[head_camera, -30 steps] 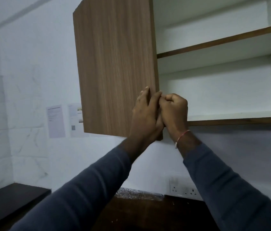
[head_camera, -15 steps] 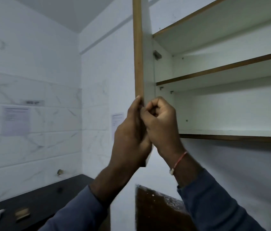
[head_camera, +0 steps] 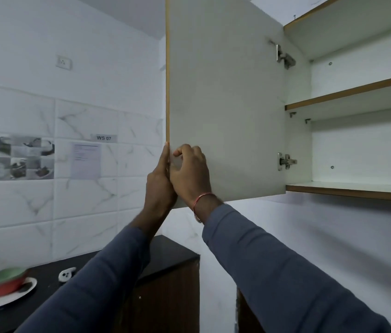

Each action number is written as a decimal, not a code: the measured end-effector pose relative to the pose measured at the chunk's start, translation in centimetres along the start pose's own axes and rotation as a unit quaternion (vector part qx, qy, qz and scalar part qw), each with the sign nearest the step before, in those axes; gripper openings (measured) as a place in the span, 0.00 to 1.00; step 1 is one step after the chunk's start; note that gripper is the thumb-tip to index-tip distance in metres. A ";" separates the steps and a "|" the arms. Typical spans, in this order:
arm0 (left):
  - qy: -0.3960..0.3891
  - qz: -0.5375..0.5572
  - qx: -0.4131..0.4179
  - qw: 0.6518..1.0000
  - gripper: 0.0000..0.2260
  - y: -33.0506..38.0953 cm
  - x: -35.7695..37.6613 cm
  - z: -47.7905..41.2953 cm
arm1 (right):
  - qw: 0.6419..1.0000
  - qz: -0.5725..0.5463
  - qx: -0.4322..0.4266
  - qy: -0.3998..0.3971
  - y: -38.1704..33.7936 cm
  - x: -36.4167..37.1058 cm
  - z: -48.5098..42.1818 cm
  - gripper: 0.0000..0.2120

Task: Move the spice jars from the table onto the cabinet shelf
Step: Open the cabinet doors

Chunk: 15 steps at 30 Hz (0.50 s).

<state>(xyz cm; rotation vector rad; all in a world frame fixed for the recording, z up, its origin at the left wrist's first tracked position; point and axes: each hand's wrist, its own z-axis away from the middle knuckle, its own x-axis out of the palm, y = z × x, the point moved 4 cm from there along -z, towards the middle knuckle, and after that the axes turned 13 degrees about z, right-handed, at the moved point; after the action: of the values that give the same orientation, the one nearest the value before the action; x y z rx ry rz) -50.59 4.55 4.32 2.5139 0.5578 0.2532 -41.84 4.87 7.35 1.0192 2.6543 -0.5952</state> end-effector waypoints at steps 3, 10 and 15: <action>-0.010 -0.098 -0.007 0.995 0.31 -1.2 0.1 -0.6 | 0.999 0.021 -0.022 -0.044 0.5 1.3 0.3 0.15; -0.019 -0.386 0.142 0.911 0.32 -0.1 4.1 0.7 | 0.992 0.055 -0.064 -0.095 3.8 -1.1 0.6 0.21; -0.155 -0.371 0.208 0.892 0.25 0.4 10.8 4.2 | 0.987 0.068 0.002 -0.145 10.5 -4.8 3.8 0.25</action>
<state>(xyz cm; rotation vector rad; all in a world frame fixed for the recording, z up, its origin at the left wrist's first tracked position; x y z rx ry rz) -39.58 6.96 1.73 2.4242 1.4902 -0.6021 -30.91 7.45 2.70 1.0194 2.3132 -0.6639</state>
